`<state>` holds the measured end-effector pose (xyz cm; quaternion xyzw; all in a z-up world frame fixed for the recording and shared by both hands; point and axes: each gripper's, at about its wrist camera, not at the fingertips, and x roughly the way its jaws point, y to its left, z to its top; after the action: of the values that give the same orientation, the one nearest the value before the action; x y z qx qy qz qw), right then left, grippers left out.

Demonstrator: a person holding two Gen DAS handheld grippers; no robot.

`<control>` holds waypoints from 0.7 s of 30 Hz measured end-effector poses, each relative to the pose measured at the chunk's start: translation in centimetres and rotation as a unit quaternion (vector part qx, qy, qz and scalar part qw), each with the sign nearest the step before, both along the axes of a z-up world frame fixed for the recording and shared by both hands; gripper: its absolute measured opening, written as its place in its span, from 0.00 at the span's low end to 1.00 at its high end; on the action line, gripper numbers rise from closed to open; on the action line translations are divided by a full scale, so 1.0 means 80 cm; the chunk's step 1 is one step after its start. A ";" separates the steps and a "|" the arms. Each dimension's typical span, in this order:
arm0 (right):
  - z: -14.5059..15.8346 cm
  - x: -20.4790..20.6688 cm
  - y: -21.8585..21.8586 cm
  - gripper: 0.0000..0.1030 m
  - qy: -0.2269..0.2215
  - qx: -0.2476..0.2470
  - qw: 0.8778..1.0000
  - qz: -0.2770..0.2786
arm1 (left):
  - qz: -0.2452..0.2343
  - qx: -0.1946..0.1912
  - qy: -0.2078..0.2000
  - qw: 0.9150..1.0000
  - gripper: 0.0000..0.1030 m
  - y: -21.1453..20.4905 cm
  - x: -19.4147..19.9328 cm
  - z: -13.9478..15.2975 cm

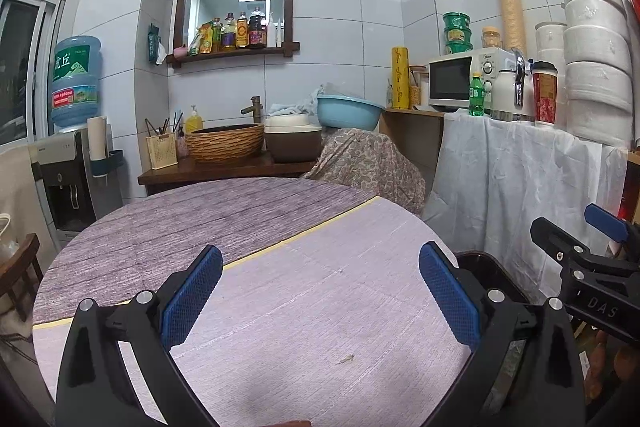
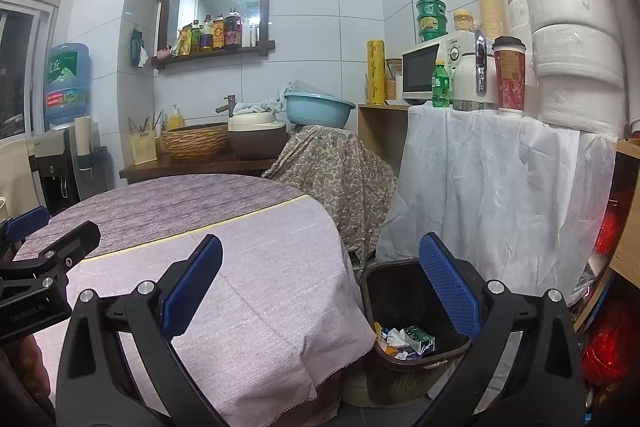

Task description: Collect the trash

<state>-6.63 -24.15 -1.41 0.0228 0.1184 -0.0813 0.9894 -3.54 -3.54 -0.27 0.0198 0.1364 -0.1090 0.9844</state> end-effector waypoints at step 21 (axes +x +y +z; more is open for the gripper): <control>-0.001 0.002 0.001 0.94 0.005 0.007 1.000 -0.003 | 0.005 0.007 0.004 1.000 0.95 -0.002 0.002 0.000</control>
<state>-6.44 -24.09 -1.46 0.0299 0.1234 -0.0831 0.9884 -3.35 -3.67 -0.25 0.0259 0.1416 -0.1032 0.9842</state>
